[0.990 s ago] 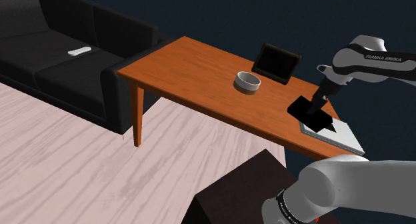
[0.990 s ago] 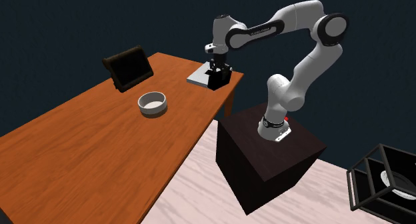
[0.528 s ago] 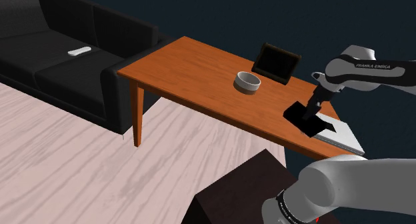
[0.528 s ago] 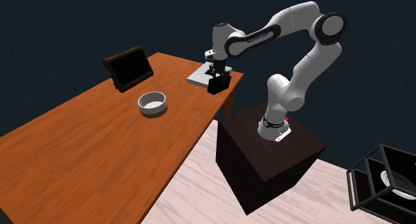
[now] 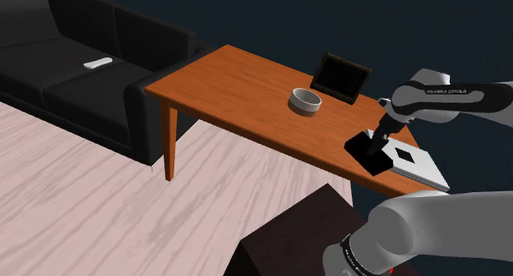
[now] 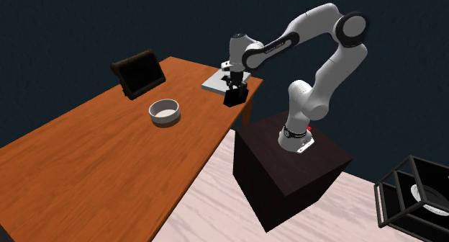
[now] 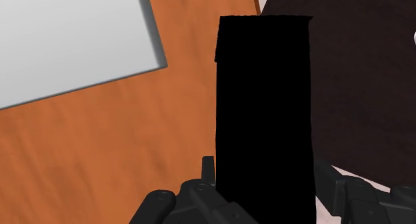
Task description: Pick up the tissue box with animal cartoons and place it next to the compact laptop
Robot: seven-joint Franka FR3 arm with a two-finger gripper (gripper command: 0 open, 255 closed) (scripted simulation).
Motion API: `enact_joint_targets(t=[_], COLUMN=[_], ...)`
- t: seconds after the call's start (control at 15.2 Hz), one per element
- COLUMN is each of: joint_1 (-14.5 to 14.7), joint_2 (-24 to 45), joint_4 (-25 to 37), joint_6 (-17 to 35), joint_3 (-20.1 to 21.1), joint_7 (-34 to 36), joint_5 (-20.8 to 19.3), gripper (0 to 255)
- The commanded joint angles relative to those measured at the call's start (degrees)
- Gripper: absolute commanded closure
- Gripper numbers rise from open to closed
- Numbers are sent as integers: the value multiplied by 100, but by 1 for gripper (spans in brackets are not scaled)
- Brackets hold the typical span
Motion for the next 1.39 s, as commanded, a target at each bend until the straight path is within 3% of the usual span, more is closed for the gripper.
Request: enact_joint_targets(t=[0.0,0.2,0.73,0.79,1.12,1.32], joint_1=[6,36,33,33,33,-20], joint_2=[95,284,286,286,286,-90], joint_4=[-102,-247,-247,-246,-247,92], joint_6=[202,534,535,535,534,-177], joint_3=[-76,-198,-195,-195,-195,63], joint_7=[-13,-34,-36,-37,-36,-4], joint_5=[-26,-45,-43,-42,-43,17], gripper=[255,255,255,0,0,0])
